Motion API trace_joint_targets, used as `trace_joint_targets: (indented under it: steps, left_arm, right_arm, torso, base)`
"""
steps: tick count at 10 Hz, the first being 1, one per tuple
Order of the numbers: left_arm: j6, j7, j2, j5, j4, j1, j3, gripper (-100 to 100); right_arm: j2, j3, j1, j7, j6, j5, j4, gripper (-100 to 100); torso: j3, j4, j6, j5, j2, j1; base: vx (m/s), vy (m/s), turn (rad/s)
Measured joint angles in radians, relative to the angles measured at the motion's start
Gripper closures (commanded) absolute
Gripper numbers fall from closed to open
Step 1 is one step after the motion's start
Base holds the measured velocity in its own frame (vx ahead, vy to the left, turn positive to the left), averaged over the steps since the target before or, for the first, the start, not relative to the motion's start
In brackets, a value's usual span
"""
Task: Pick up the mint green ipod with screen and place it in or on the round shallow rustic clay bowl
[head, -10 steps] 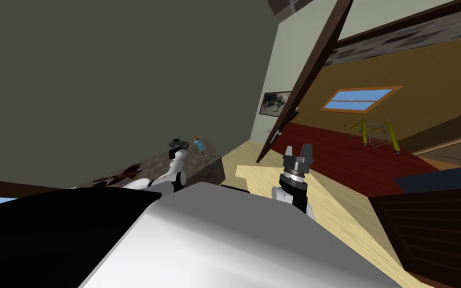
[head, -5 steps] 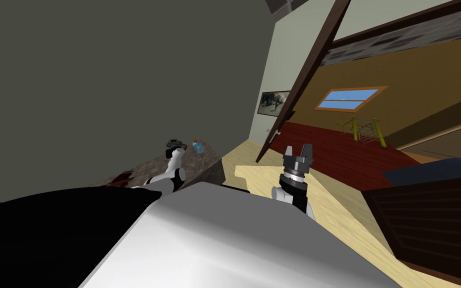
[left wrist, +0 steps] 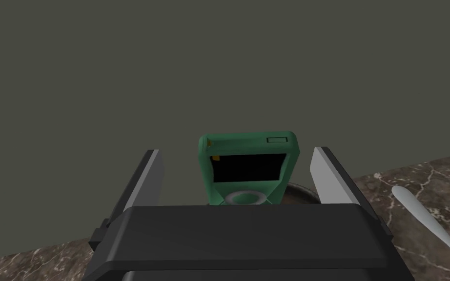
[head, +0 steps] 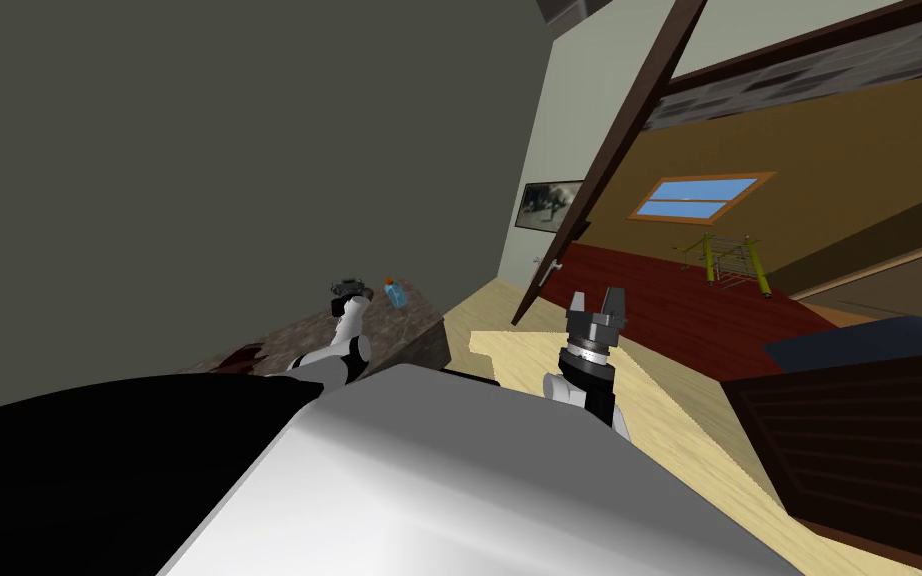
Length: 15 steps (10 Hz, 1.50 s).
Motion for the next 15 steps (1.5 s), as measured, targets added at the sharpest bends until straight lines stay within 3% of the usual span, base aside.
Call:
trace_joint_targets:
  steps: [1,2,5,6,7,9,12,13,15]
  left_arm:
    - [0.0,0.0,0.0,0.0,0.0,0.0,0.0,0]
    - [0.0,0.0,0.0,0.0,0.0,0.0,0.0,-100]
    - [0.046,-0.005,0.058,0.007,0.022,-0.031,0.007,-100]
    - [0.077,-0.027,0.054,0.009,-0.009,-0.031,0.039,-100]
    - [0.1,-0.039,0.068,0.011,-0.011,-0.039,0.048,-100]
    - [0.1,-0.013,0.117,0.019,0.033,-0.056,0.015,-100]
    - [0.142,-0.033,0.144,0.019,0.033,-0.084,0.043,-100]
    - [0.147,-0.037,0.144,0.019,0.031,-0.085,0.046,0]
    - [0.147,-0.037,0.144,0.019,0.032,-0.085,0.046,0]
  right_arm:
    - [0.0,0.0,0.0,0.0,0.0,0.0,0.0,0]
    - [0.0,0.0,0.0,0.0,0.0,0.0,0.0,0]
    - [0.0,0.0,0.0,0.0,0.0,0.0,0.0,0]
    - [0.0,0.0,0.0,0.0,0.0,0.0,0.0,0]
    - [0.0,0.0,0.0,0.0,0.0,0.0,0.0,0]
    - [0.0,0.0,0.0,0.0,0.0,0.0,0.0,0]
    - [0.0,0.0,0.0,0.0,0.0,0.0,0.0,0]
    - [0.0,0.0,0.0,0.0,0.0,0.0,0.0,0]
    - [0.0,0.0,0.0,0.0,0.0,0.0,0.0,0]
  torso:
    - [0.0,0.0,0.0,0.0,0.0,0.0]
    - [0.0,0.0,0.0,0.0,0.0,0.0]
    - [0.0,0.0,-0.001,-0.002,0.0,-0.006]
    - [0.0,0.0,-0.001,-0.002,0.0,-0.006]
    - [0.0,0.0,0.0,-0.002,0.0,-0.006]
    - [0.001,0.001,-0.001,-0.002,0.001,-0.004]
    - [0.0,0.0,-0.001,-0.001,0.0,-0.004]
    - [0.001,0.0,0.0,-0.001,0.001,-0.002]
    - [0.001,0.0,-0.001,-0.001,0.001,-0.001]
  base:
    - [0.0,0.0,0.0]
    - [0.007,-0.038,0.037]
    - [0.019,-0.084,0.047]
    - [0.009,-0.074,0.038]
    - [0.004,-0.042,0.008]
    - [0.012,-0.054,0.034]
    - [0.008,-0.038,0.022]
    - [0.0,0.0,0.0]
    - [0.0,0.0,0.0]
